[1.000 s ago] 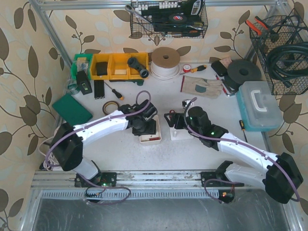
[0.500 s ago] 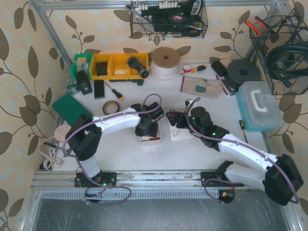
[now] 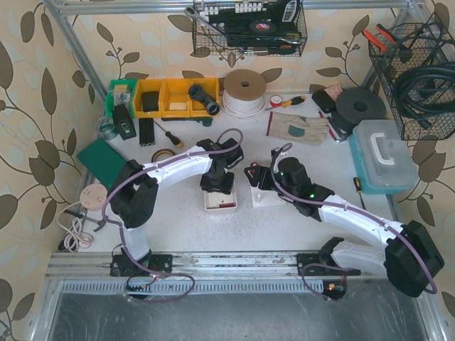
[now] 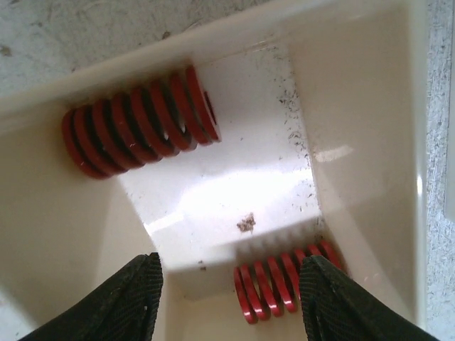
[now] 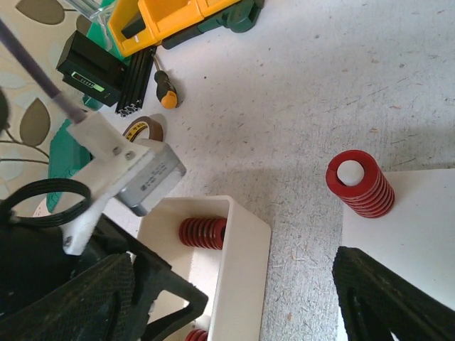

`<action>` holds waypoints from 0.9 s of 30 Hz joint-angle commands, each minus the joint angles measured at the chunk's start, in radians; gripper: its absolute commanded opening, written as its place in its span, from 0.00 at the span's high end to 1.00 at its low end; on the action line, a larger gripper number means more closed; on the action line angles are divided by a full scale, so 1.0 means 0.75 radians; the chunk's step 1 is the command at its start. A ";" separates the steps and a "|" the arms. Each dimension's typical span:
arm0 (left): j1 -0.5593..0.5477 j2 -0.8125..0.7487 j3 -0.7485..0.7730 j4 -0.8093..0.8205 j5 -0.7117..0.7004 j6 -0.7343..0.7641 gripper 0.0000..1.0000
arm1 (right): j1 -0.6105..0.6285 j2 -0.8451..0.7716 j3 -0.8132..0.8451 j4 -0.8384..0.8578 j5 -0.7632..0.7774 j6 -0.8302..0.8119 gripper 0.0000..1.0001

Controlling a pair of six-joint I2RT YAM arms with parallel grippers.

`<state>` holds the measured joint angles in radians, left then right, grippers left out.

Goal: Install the large spring

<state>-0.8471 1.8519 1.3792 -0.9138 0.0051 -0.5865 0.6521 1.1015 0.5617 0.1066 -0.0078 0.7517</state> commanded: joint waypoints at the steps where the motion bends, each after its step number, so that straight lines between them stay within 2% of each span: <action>1: -0.020 -0.061 0.043 -0.136 -0.103 -0.145 0.42 | 0.000 0.040 0.025 0.033 -0.009 0.008 0.24; 4: -0.020 -0.130 -0.025 0.043 -0.160 -0.221 0.42 | 0.000 0.059 0.041 0.025 -0.027 0.004 0.25; 7: -0.025 -0.118 0.003 0.022 -0.170 -0.340 0.44 | 0.001 0.050 0.045 0.008 -0.020 -0.005 0.25; 12: -0.075 -0.123 0.002 0.004 -0.084 -0.601 0.59 | 0.001 0.048 0.040 0.008 -0.008 0.000 0.25; 21: -0.191 -0.138 -0.032 -0.076 -0.059 -0.961 0.58 | 0.000 0.043 0.034 0.016 -0.017 -0.002 0.25; 27: -0.198 -0.136 -0.092 -0.090 -0.064 -1.039 0.52 | 0.000 0.016 0.027 0.012 -0.024 -0.011 0.25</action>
<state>-0.9958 1.7985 1.3437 -0.9356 -0.0460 -1.2747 0.6521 1.1389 0.5671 0.1081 -0.0124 0.7513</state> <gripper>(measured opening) 0.471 0.753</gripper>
